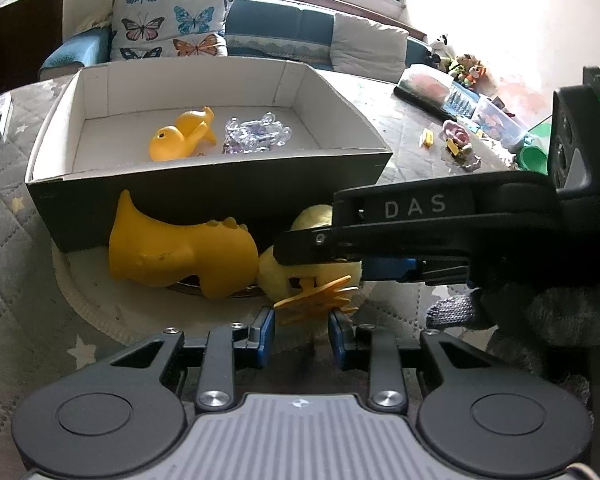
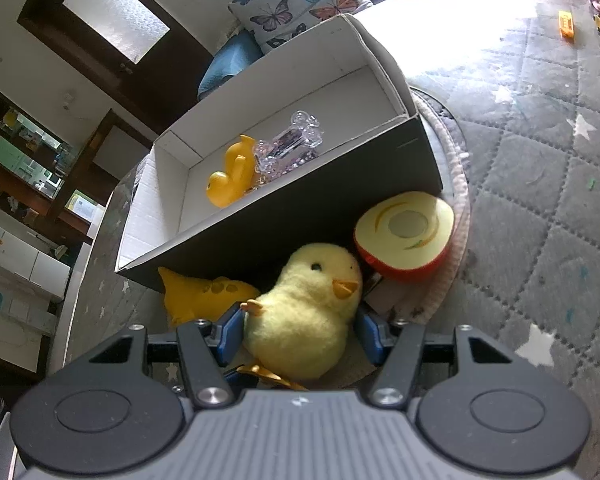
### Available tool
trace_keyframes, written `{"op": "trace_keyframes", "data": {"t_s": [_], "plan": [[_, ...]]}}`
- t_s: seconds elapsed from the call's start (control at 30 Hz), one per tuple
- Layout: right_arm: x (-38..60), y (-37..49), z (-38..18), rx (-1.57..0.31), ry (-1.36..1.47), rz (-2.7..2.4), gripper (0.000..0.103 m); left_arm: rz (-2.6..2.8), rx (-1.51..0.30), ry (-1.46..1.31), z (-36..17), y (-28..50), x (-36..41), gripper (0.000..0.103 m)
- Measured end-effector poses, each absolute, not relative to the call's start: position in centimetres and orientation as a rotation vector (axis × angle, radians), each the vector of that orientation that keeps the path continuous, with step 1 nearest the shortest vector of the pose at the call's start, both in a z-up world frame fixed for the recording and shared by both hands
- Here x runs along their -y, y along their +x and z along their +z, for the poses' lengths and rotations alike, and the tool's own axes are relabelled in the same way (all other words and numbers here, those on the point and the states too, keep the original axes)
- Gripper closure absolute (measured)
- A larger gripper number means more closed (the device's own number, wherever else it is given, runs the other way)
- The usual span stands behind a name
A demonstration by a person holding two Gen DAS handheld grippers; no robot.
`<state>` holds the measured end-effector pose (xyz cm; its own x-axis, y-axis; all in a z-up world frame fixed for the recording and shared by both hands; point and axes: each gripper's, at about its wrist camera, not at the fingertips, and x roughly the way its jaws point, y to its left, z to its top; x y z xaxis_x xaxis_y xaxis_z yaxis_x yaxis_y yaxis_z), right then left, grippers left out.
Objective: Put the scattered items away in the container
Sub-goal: 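Close the right tool on the plush chick and lift it, then carry the plush chick with the right tool over the box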
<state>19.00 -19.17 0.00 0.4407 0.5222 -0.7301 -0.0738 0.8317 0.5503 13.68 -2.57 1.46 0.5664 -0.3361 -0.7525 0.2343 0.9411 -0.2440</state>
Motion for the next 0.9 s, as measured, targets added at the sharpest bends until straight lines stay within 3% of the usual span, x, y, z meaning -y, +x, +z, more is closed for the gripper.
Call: {"op": "trace_keyframes", "data": {"t_s": [0.9], "plan": [[19.2,17.4,6.2,-0.914,0.451,0.441,0.044,-0.352,-0.765,-0.078,6.5,12.0,2.3,0.072]]}}
